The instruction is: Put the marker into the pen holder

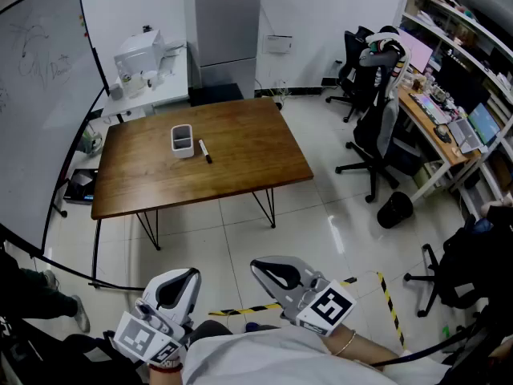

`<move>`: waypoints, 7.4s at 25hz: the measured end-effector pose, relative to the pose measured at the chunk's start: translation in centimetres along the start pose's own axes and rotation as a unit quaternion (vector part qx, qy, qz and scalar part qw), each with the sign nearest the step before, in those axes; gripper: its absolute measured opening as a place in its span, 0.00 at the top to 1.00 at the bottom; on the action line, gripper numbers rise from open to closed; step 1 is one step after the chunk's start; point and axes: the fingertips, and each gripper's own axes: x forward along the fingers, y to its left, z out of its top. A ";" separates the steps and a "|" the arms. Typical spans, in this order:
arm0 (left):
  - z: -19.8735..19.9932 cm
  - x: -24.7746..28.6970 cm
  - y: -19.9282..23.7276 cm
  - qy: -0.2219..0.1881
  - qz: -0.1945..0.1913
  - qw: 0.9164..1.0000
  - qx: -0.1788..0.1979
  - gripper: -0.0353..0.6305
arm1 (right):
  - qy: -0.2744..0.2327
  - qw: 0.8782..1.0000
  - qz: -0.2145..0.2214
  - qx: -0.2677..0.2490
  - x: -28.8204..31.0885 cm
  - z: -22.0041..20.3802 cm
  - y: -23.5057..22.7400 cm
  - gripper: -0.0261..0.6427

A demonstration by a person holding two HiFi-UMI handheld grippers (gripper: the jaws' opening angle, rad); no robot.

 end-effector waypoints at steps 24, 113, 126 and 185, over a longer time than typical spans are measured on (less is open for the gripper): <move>2.4 -0.5 19.8 -0.011 -0.062 0.998 0.004 0.95 | -0.002 0.995 -0.100 0.006 16.9 1.2 -6.5 0.96; -7.2 21.5 51.7 0.031 0.035 0.998 -0.045 0.86 | 0.386 0.914 -0.111 0.057 40.8 -30.6 -40.4 0.76; -7.4 22.2 51.7 0.032 0.032 0.997 -0.054 0.86 | 0.384 0.914 -0.114 0.067 40.6 -30.6 -41.4 0.85; -7.5 19.6 52.6 0.014 0.045 0.995 -0.085 0.86 | 0.280 0.957 -0.061 -0.044 44.6 -15.2 -39.3 0.81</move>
